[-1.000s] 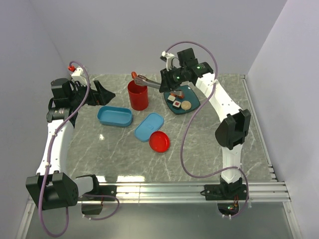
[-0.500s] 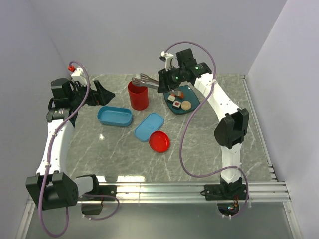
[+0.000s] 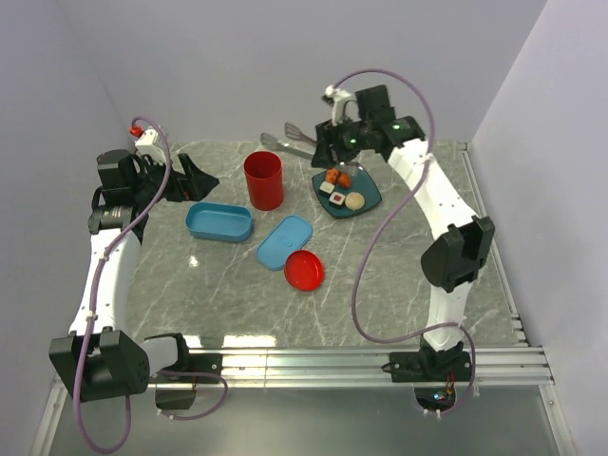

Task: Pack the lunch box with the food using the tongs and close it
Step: Place the food into the lunch box, then pick up the food using the clamp

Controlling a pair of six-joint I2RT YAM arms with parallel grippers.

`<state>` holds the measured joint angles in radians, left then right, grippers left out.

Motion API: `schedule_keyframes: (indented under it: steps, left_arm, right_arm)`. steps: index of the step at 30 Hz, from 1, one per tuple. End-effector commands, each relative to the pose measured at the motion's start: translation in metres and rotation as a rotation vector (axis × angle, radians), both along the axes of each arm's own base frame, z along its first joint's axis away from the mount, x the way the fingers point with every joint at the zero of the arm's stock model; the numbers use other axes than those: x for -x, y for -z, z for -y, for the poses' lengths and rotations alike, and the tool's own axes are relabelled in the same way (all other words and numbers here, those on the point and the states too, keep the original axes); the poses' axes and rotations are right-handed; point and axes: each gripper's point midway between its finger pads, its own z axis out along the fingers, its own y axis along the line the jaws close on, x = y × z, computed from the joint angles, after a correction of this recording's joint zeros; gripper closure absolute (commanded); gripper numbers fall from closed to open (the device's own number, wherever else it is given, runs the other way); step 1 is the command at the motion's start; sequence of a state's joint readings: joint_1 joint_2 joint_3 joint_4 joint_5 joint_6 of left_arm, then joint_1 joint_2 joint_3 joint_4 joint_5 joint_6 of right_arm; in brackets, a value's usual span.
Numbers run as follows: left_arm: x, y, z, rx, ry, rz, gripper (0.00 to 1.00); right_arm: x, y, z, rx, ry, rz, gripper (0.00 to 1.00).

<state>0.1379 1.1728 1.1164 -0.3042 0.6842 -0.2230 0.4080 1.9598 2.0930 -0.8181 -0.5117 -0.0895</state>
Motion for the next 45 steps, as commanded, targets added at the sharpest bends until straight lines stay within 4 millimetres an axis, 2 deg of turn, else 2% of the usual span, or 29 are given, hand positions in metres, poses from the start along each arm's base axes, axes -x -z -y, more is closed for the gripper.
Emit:
schedule_keyframes:
  steps: [1,3,4,6,7,11,14,18,19,25,45]
  left_arm:
    - [0.003,-0.023,-0.001,-0.020,0.001,0.078,0.01]
    - [0.003,-0.023,-0.001,-0.021,0.003,0.078,0.01]
    - [0.003,-0.023,-0.002,-0.022,0.001,0.077,0.00]
    - [0.003,-0.022,-0.002,-0.028,-0.002,0.078,0.01]
    - [0.003,-0.022,-0.002,-0.029,-0.004,0.078,0.01]
    - [0.002,-0.019,-0.002,-0.027,-0.003,0.079,0.01]
    - [0.001,-0.015,-0.002,-0.021,-0.003,0.068,0.01]
    - [0.001,-0.014,-0.001,-0.017,0.000,0.062,0.00]
    - [0.001,-0.013,-0.001,-0.018,0.000,0.063,0.01]
    - [0.001,-0.011,-0.003,-0.031,-0.005,0.064,0.01]
    - [-0.001,-0.005,-0.005,-0.035,-0.010,0.051,0.01]
  right_arm:
    - [-0.007,-0.036,0.048,-0.026,0.105,0.060,0.35]
    - [-0.013,-0.029,0.068,-0.016,0.151,0.025,0.38]
    - [-0.019,-0.021,0.088,0.002,0.206,-0.005,0.41]
    - [-0.022,-0.012,0.108,0.030,0.258,-0.034,0.42]
    - [-0.023,-0.002,0.125,0.061,0.303,-0.063,0.43]
    - [-0.017,0.024,0.150,0.147,0.352,-0.110,0.42]
    - [-0.012,0.045,0.162,0.206,0.380,-0.158,0.41]
    - [-0.009,0.065,0.166,0.232,0.393,-0.196,0.37]
    - [-0.006,0.074,0.168,0.240,0.395,-0.216,0.37]
    - [-0.004,0.099,0.172,0.283,0.396,-0.264,0.36]
    - [-0.027,0.124,0.157,0.262,0.384,-0.302,0.39]
